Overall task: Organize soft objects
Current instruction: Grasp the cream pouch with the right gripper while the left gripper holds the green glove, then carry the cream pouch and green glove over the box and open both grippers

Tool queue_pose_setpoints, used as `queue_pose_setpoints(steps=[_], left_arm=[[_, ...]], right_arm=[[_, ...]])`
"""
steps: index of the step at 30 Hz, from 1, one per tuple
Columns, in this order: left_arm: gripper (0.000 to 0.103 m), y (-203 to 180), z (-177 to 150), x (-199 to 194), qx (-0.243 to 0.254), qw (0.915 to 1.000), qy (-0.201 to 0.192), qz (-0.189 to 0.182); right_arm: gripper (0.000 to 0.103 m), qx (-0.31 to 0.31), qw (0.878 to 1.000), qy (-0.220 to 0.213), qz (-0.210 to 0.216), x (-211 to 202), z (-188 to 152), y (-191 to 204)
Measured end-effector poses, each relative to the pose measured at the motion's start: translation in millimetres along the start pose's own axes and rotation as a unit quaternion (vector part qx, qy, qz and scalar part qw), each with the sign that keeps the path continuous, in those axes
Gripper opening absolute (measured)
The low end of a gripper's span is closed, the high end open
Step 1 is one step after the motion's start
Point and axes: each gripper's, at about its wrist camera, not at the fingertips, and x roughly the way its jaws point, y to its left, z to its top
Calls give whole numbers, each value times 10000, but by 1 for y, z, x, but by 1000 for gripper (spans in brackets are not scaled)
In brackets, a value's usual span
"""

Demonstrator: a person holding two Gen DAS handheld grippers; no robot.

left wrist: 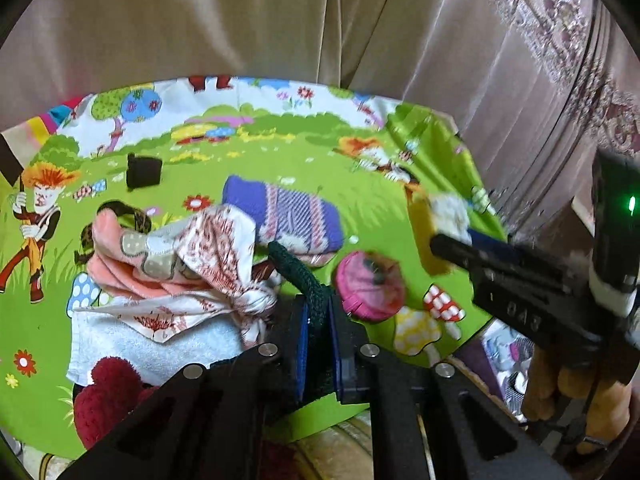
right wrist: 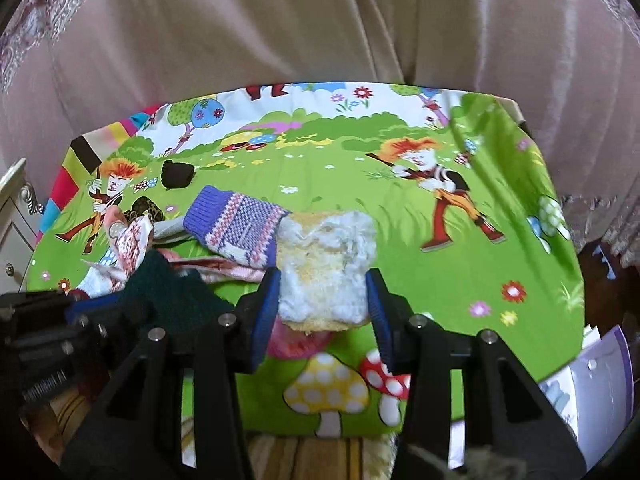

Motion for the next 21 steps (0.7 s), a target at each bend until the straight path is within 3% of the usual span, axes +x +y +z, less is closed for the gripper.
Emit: queue_pose_setpoints(steps=[7, 21], left_arm=[[10, -13, 2, -18, -69, 9996, -267, -69], [10, -67, -8, -24, 156, 9987, -266, -408]], right_arm=[[47, 194, 9997, 108, -80, -26, -25, -22], [47, 604, 9974, 167, -370, -71, -61, -74]])
